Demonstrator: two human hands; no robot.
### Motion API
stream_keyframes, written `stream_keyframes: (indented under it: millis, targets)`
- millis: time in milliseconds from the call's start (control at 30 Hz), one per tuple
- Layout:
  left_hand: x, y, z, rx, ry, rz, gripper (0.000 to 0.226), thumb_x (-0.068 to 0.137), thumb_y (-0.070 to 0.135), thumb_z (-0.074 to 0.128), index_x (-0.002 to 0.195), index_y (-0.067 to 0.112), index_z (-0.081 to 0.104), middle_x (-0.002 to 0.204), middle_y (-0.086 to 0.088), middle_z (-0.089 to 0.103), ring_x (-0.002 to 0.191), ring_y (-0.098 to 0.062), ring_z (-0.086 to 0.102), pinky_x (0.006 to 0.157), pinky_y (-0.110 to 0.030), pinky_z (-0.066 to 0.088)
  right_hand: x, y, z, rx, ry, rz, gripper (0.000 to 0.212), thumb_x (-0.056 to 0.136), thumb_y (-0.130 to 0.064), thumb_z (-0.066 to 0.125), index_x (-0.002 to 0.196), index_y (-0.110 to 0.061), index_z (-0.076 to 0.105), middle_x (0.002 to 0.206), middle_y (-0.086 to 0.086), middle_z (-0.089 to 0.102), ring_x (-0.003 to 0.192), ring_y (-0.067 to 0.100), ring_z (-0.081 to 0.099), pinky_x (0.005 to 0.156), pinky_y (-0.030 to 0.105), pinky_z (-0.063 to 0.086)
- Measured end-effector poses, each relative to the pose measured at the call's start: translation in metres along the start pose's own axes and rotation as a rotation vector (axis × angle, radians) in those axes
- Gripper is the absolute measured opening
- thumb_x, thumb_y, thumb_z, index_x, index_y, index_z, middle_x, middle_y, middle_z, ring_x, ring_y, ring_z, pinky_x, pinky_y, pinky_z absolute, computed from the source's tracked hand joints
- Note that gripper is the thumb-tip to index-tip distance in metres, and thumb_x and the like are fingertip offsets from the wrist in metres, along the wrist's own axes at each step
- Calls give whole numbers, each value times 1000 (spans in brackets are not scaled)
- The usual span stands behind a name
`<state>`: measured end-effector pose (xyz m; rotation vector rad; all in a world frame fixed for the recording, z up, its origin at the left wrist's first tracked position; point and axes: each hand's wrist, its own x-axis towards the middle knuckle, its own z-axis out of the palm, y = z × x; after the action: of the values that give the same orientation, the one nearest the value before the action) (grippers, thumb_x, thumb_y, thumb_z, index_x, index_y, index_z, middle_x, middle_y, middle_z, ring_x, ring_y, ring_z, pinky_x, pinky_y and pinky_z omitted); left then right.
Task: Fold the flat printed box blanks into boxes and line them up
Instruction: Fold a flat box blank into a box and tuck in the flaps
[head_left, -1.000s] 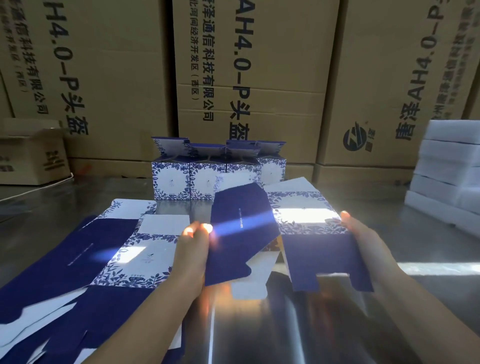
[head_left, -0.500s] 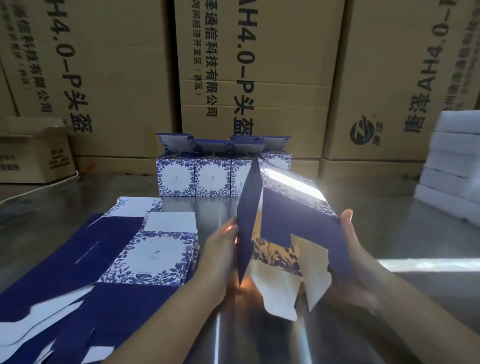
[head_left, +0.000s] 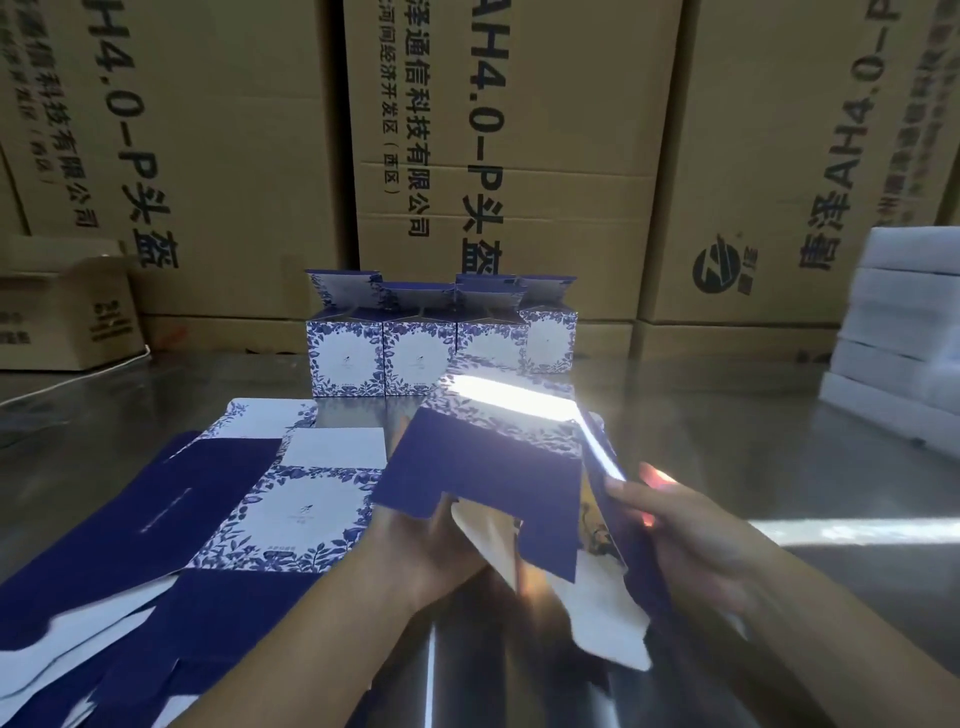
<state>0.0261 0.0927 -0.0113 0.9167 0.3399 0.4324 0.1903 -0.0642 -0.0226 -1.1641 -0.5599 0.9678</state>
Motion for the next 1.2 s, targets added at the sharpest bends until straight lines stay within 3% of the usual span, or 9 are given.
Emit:
stream_keyframes:
  millis: [67, 167, 267, 400, 567, 667, 833, 1033, 1200]
  targets:
    - [-5, 13, -4, 48, 44, -7, 73, 69, 79, 50, 105, 19, 67, 103, -2, 62, 112, -26, 58, 91, -39, 47, -2, -6, -2, -9, 64, 2, 76, 62, -16, 78, 120, -31, 30, 71, 6, 69, 56, 22, 65, 48, 31, 49]
    - [-8, 26, -5, 43, -45, -66, 59, 78, 66, 52, 85, 13, 79, 94, -16, 73, 76, -33, 71, 65, -42, 58, -7, -13, -5, -62, 55, 44, 51, 63, -20, 76, 111, -7, 65, 94, 14, 70, 78, 29, 65, 67, 35, 51]
    - [-7, 28, -6, 171, -5, -86, 43, 64, 42, 71, 92, 10, 72, 91, -19, 72, 70, -32, 70, 64, -43, 58, -11, -15, -6, -91, 36, 40, 26, 68, -18, 73, 94, -12, 75, 94, 15, 72, 71, 27, 69, 56, 30, 54]
    - [-5, 20, -13, 250, 74, -172, 39, 55, 19, 76, 91, 5, 70, 78, -16, 71, 57, -26, 68, 54, -37, 58, -12, -16, -4, -126, 66, 121, 14, 66, -26, 74, 71, -13, 76, 69, 10, 69, 50, 21, 64, 43, 24, 47]
    - [-1, 14, -17, 291, 103, -184, 24, 56, 12, 76, 79, 4, 72, 73, -16, 70, 53, -27, 67, 50, -36, 57, -13, -15, -6, -137, 62, 157, 32, 61, -28, 79, 89, -11, 75, 83, 13, 70, 60, 24, 66, 48, 27, 49]
    - [-2, 12, -16, 293, 95, -205, 8, 60, 14, 74, 63, 7, 75, 69, -14, 71, 51, -25, 67, 45, -32, 54, -13, -15, -4, -140, 70, 199, 27, 61, -30, 77, 79, -10, 75, 72, 11, 68, 52, 23, 63, 45, 25, 47]
    - [-1, 10, -17, 307, 104, -220, 44, 56, 15, 78, 98, 6, 68, 81, -16, 71, 58, -27, 68, 54, -34, 57, -13, -15, -3, -144, 90, 213, 22, 67, -36, 76, 70, -15, 76, 67, 7, 69, 47, 19, 62, 40, 24, 44]
    - [1, 10, -20, 335, 143, -221, 45, 58, 13, 77, 100, 6, 65, 80, -17, 69, 57, -29, 67, 60, -38, 56, -10, -12, -5, -173, 86, 204, 31, 59, -34, 81, 80, -12, 77, 80, 12, 72, 57, 23, 66, 46, 26, 48]
    - [3, 9, -21, 365, 205, -217, 22, 73, 8, 74, 93, 7, 64, 81, -17, 64, 54, -29, 63, 57, -37, 55, -9, -11, -5, -195, 88, 208, 39, 52, -34, 84, 84, -12, 76, 85, 12, 72, 60, 25, 66, 50, 29, 50]
